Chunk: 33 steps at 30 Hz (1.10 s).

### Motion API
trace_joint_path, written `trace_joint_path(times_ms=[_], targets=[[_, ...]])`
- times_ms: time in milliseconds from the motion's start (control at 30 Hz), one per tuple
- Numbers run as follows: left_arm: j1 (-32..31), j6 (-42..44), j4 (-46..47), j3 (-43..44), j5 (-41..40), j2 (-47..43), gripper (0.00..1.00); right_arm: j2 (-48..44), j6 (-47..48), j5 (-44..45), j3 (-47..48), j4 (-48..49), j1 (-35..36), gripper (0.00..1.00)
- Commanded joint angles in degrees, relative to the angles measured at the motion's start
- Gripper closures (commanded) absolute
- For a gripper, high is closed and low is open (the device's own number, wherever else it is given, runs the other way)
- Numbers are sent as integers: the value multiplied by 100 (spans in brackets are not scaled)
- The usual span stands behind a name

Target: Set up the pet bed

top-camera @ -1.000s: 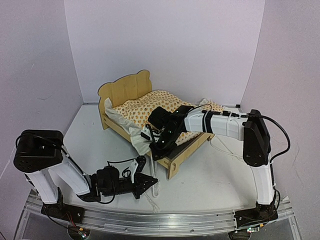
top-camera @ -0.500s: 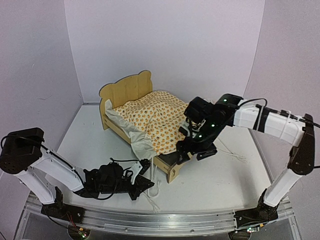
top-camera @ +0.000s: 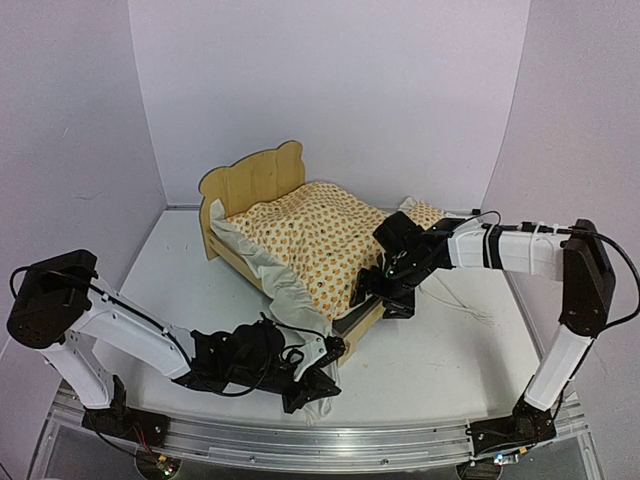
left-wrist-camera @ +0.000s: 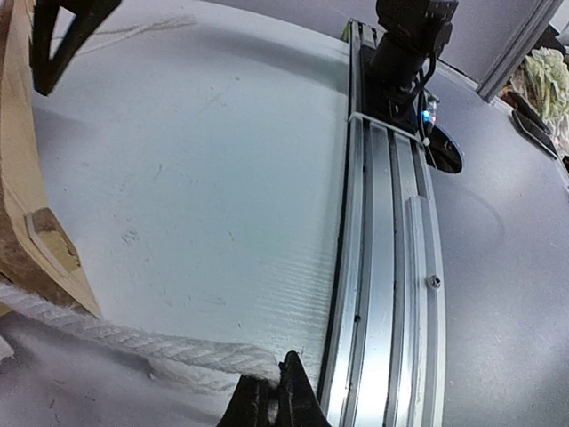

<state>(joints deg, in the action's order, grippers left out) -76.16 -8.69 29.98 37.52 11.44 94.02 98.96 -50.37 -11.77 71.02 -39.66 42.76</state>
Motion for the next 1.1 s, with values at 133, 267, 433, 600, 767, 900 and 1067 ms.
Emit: trace_joint_path(times_ms=[133, 267, 433, 600, 767, 900, 1067], targets=[[-179, 415, -1017, 541, 1580, 418, 100, 643, -362, 351, 260, 1458, 16, 31], [-177, 211, -1038, 489, 1889, 375, 100, 882, 66, 485, 553, 1479, 13, 46], [-175, 176, -1020, 510, 1815, 250, 100, 1017, 1093, 343, 709, 1489, 17, 56], [-70, -7, -708, 193, 922, -42, 100, 950, 2322, 52, 783, 876, -36, 60], [340, -541, -86, -262, 411, -440, 100, 933, 3296, 339, 1298, -452, -135, 38], [632, -876, 72, -295, 536, -426, 100, 664, 3477, 205, 1727, -1417, -120, 3], [841, -999, 99, -423, 639, -550, 100, -126, 3267, -234, 1566, -2205, -71, 2]])
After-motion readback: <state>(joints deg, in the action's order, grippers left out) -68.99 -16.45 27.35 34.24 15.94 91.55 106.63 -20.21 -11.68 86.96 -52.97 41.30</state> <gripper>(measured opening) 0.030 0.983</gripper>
